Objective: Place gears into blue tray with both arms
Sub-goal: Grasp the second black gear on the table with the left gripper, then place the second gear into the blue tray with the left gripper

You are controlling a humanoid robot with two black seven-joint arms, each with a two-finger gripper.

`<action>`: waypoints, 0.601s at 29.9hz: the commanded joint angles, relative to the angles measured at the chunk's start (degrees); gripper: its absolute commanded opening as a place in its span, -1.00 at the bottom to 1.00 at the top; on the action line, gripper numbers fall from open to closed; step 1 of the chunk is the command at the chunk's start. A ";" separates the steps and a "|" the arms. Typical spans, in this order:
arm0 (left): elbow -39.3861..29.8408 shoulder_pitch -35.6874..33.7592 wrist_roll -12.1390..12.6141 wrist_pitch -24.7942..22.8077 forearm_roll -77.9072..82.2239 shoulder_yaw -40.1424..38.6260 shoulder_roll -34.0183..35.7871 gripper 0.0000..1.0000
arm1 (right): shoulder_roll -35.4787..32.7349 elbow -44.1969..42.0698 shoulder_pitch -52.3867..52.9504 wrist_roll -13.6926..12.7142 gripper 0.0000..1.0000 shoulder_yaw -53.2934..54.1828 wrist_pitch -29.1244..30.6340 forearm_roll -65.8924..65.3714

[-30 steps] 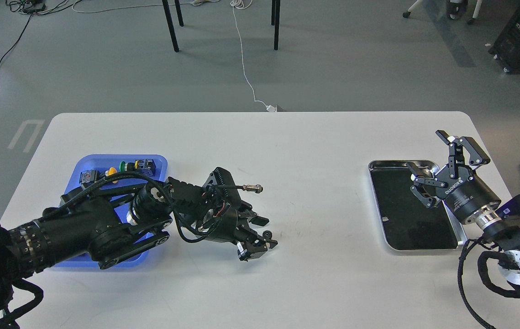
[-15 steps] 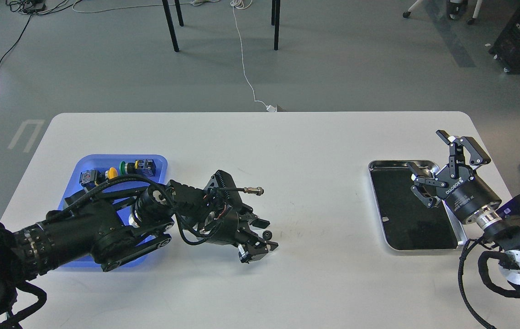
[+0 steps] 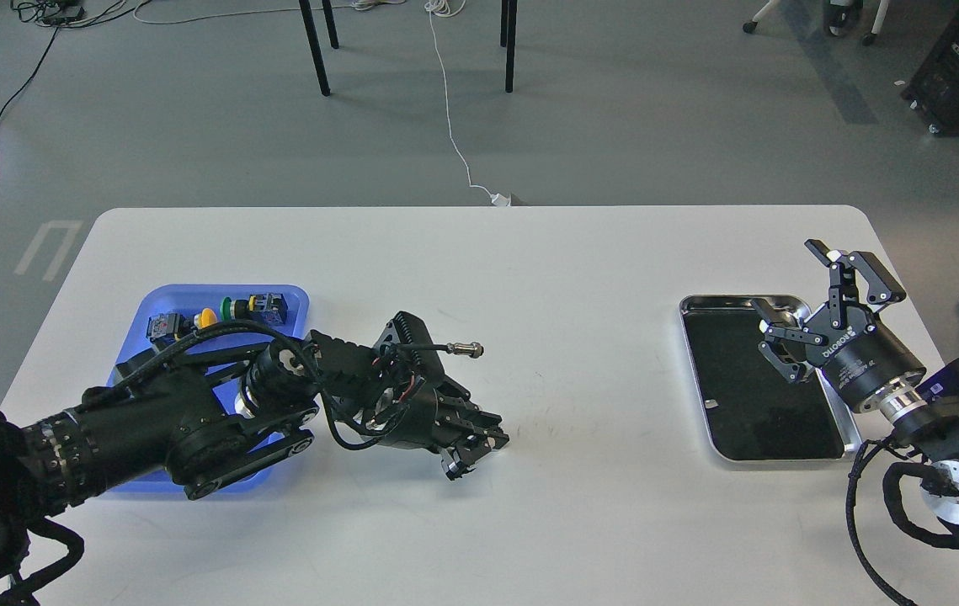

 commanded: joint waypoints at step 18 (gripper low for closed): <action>-15.38 1.27 0.01 0.67 0.00 -11.59 32.22 -0.58 | 0.11 0.00 -0.01 0.00 0.94 -0.17 -0.70 0.00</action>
